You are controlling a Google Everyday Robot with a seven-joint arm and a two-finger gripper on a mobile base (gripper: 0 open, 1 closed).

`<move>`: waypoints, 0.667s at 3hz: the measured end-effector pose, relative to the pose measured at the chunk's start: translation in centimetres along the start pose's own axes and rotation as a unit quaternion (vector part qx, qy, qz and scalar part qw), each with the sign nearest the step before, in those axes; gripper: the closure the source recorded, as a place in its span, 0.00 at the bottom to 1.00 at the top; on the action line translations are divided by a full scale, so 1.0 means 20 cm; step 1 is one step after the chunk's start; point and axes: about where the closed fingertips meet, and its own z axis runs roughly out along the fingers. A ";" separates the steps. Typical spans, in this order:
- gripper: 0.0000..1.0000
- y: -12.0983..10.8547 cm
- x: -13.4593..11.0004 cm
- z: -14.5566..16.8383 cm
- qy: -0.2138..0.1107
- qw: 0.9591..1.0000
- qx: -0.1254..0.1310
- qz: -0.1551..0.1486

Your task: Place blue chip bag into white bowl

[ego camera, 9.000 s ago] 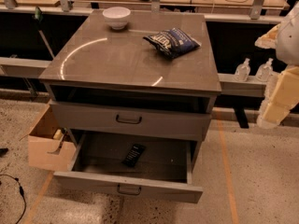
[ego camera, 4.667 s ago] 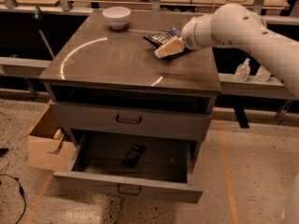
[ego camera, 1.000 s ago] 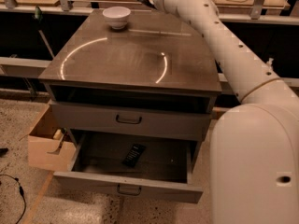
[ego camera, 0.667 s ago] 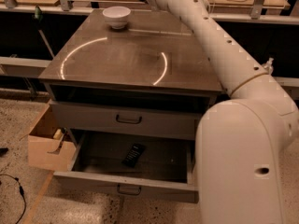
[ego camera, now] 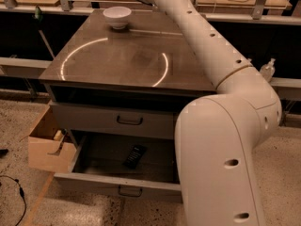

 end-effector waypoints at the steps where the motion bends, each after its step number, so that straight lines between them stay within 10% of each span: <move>1: 1.00 0.07 -0.04 0.07 0.004 1.000 -0.005 -0.006; 2: 1.00 0.17 -0.04 0.18 0.002 1.000 -0.009 -0.013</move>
Offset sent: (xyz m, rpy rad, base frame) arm 0.0329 0.0783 -0.0188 -0.0469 -0.0150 0.0165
